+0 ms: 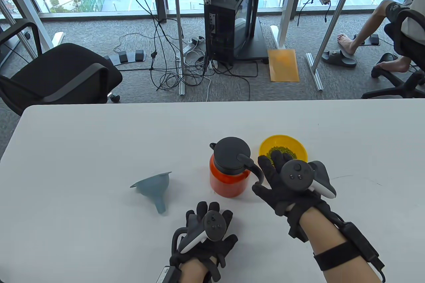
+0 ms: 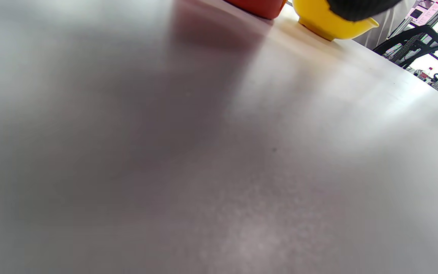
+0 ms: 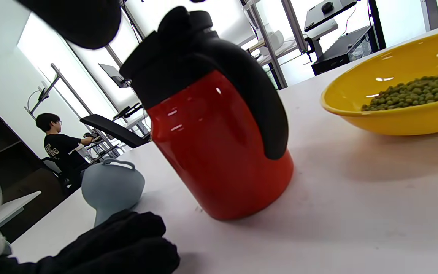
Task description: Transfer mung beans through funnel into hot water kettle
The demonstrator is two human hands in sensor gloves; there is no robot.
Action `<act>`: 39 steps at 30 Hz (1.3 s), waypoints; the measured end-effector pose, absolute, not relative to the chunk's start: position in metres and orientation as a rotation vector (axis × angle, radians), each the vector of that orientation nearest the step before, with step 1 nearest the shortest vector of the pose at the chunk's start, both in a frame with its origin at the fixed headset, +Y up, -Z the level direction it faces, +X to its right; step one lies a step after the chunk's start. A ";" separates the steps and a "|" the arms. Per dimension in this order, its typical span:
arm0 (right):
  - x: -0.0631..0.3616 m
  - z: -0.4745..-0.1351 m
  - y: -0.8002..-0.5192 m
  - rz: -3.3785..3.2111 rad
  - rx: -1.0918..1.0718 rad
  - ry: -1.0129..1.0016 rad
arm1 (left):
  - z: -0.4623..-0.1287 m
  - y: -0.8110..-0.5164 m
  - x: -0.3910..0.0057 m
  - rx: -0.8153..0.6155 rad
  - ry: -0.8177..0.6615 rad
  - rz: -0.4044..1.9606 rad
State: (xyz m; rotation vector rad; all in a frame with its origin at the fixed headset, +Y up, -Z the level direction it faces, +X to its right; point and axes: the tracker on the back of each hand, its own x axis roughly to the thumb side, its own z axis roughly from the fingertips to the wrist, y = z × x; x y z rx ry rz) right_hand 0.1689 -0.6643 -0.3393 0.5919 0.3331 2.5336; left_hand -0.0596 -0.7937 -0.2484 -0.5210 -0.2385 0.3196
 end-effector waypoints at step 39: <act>0.097 -0.391 -0.629 2.613 0.522 0.090 | -0.251 -0.795 -0.061 -0.552 -0.259 0.363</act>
